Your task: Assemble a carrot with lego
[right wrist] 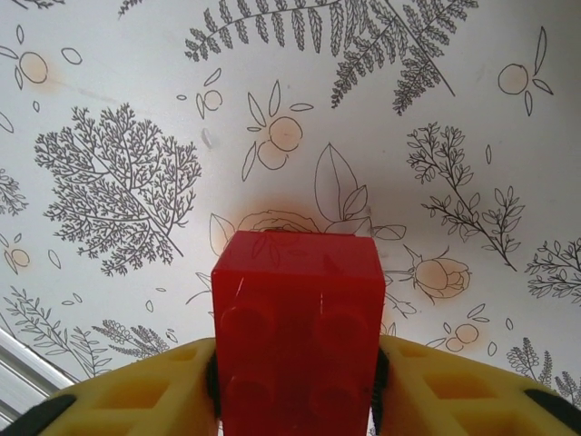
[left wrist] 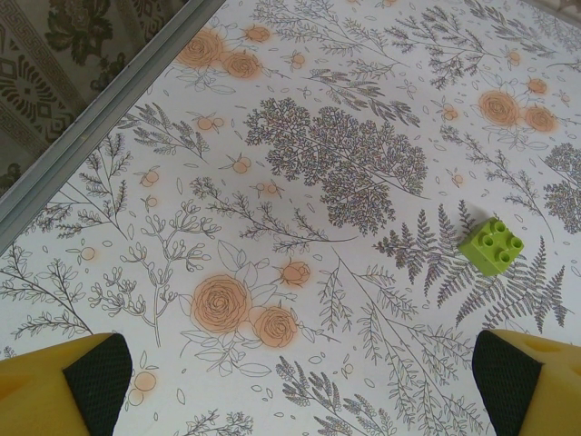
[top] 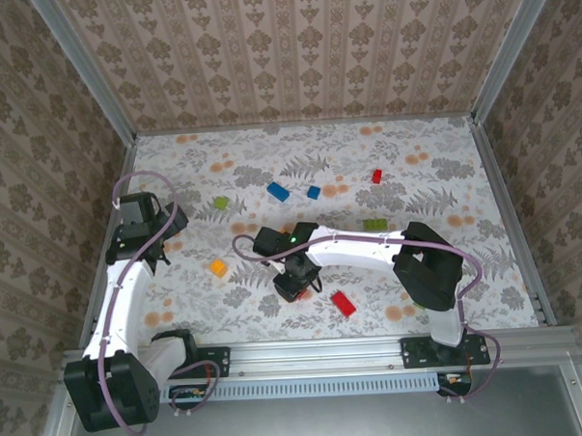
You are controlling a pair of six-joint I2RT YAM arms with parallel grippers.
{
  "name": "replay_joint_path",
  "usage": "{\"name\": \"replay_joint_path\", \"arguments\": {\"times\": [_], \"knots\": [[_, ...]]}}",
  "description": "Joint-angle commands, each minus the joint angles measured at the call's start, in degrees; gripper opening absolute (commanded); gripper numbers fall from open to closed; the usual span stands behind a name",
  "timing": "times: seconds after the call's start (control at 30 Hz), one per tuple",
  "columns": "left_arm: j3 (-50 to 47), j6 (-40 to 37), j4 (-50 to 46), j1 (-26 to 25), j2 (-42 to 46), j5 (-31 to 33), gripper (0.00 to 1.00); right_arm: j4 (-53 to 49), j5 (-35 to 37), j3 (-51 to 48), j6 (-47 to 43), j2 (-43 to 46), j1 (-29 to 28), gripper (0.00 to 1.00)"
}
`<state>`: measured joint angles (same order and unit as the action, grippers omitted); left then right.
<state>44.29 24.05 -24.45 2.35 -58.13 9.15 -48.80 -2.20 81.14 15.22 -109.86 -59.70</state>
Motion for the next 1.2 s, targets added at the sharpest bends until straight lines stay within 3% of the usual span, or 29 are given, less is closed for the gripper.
{"name": "replay_joint_path", "arguments": {"times": [0.0, 0.23, 0.37, 0.73, 0.9, 1.17], "knots": [[1.5, 0.5, 0.1, 0.4, -0.2, -0.5, 1.0, -2.1, -1.1, -0.7, 0.4, 2.1, -0.4, 0.5], [1.6, 0.3, 0.0, 0.3, -0.2, -0.6, 1.0, -1.0, -2.1, -1.7, 0.2, 8.0, -0.4, 0.71], [1.7, 0.4, -0.1, 0.4, -0.4, -0.8, 1.0, -3.8, 2.2, -2.4, 0.1, 12.1, 0.1, 0.77], [1.7, 0.4, 0.0, 0.4, -0.3, -1.1, 1.0, -4.6, 4.0, -19.5, 2.4, 22.9, 4.5, 0.77], [1.6, 0.5, 0.3, 0.3, -0.3, -1.5, 1.0, -0.2, 1.1, -25.9, 3.6, 24.3, 4.6, 0.76], [1.6, 0.5, 0.2, 0.3, -0.3, -1.7, 1.0, 3.6, -0.4, -28.1, 4.8, 22.1, 4.6, 0.74]]}}
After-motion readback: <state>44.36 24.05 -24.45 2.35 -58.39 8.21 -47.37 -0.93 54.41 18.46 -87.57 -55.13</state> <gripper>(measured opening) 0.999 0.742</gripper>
